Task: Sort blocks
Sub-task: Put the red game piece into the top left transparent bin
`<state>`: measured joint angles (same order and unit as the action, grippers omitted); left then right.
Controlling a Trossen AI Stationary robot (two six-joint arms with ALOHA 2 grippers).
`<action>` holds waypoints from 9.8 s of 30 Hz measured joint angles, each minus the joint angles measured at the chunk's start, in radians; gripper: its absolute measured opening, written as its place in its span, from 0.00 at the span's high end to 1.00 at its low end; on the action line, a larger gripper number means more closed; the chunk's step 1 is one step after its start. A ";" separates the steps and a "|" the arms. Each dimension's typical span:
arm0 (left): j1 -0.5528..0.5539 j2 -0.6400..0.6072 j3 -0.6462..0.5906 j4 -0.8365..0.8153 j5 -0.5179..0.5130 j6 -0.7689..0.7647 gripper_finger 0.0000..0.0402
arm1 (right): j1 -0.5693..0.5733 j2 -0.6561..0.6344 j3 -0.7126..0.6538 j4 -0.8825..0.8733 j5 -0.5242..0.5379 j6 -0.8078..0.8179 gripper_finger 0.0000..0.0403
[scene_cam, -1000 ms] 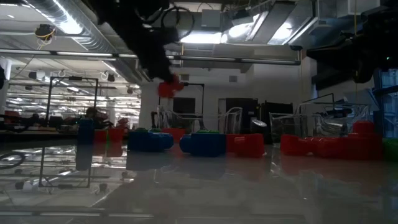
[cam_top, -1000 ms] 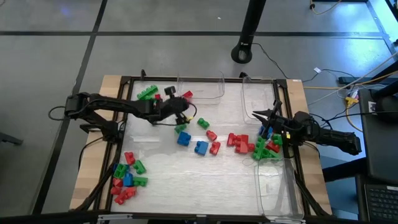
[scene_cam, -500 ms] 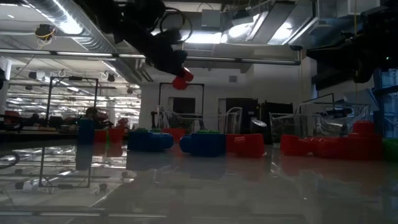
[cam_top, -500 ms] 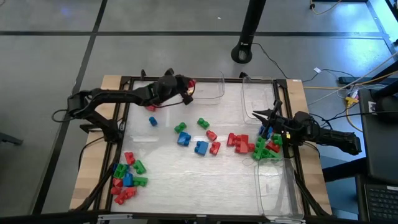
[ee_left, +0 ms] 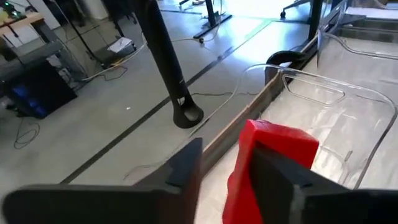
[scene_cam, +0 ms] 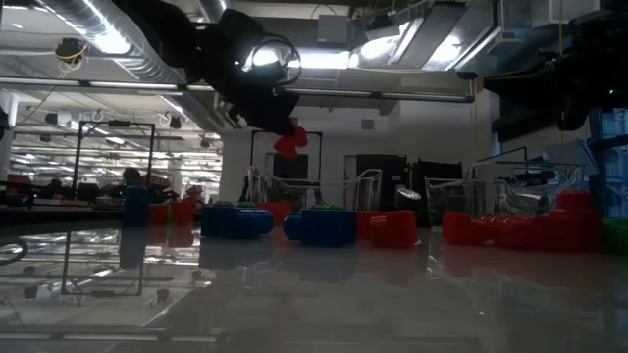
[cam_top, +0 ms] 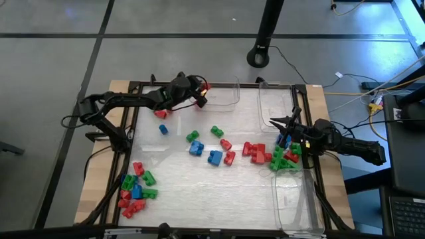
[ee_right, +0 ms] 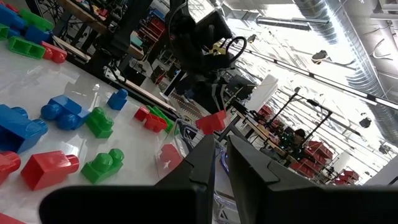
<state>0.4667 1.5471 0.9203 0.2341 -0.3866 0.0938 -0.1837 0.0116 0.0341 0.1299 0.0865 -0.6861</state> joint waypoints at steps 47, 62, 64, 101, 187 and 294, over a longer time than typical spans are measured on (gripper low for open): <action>0.044 -0.156 -0.069 -0.868 0.077 -0.606 0.44 | 0.000 0.000 0.000 0.000 0.011 -0.001 0.89; 0.053 -0.156 -0.192 -0.704 0.081 -0.601 0.44 | 0.000 0.000 0.000 0.001 0.011 -0.001 0.89; 0.057 -0.156 -0.200 -0.689 0.082 -0.601 0.44 | 0.000 0.000 0.000 0.001 0.011 -0.001 0.89; 0.086 -0.156 -0.261 -0.589 0.089 -0.364 0.98 | 0.000 0.000 0.000 0.001 0.011 -0.001 0.89; 0.045 -0.052 -0.193 -0.688 0.132 -0.322 0.64 | 0.000 0.000 0.000 -0.008 0.011 0.000 0.89; -0.252 0.112 0.103 -1.323 -0.269 -0.782 0.45 | 0.000 0.000 0.000 -0.004 0.011 0.000 0.89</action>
<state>0.2150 1.6590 1.0237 -1.0893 -0.6556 -0.6882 -0.1833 0.0117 0.0338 0.1261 0.0978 -0.6865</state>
